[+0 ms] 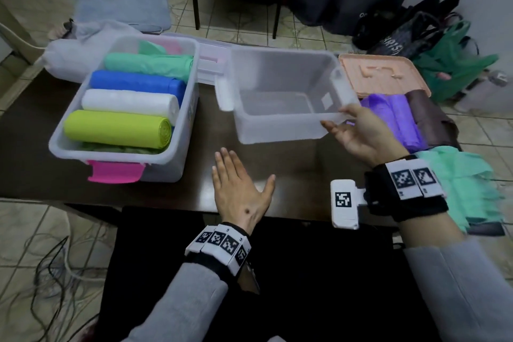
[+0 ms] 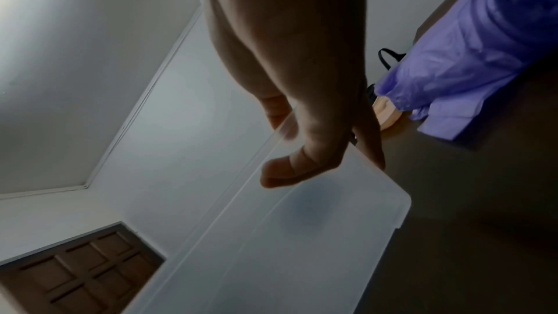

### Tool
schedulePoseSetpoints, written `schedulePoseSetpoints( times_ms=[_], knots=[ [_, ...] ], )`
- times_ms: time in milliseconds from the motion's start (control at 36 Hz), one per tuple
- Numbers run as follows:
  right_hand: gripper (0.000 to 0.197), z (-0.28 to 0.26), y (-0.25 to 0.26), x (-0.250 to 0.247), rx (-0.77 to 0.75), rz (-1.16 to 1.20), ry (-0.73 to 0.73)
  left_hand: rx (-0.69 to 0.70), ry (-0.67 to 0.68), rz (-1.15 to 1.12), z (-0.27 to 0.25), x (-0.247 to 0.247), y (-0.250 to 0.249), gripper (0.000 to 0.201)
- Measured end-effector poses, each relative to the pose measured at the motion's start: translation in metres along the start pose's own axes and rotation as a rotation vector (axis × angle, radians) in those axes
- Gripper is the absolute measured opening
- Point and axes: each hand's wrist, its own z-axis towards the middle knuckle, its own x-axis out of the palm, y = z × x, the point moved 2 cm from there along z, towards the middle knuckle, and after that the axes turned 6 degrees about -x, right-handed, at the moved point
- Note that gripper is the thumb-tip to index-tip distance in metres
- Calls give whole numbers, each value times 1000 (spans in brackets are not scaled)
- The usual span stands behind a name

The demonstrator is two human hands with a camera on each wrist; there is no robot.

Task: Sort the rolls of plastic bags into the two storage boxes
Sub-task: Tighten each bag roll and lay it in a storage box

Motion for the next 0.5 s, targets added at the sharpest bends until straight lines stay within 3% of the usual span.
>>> schedulePoseSetpoints(
  times_ms=[111, 222, 278, 500],
  knots=[
    [4, -11, -14, 15, 56, 9, 51, -6, 4, 6, -1, -2, 0, 100],
    [35, -16, -25, 30, 53, 17, 35, 1, -5, 13, -3, -2, 1, 100],
    [40, -19, -30, 37, 54, 35, 44, 1, -12, 17, -3, -1, 1, 99],
    [25, -23, -39, 36, 137, 109, 140, -2, -13, 23, -2, 0, -1, 104]
  ],
)
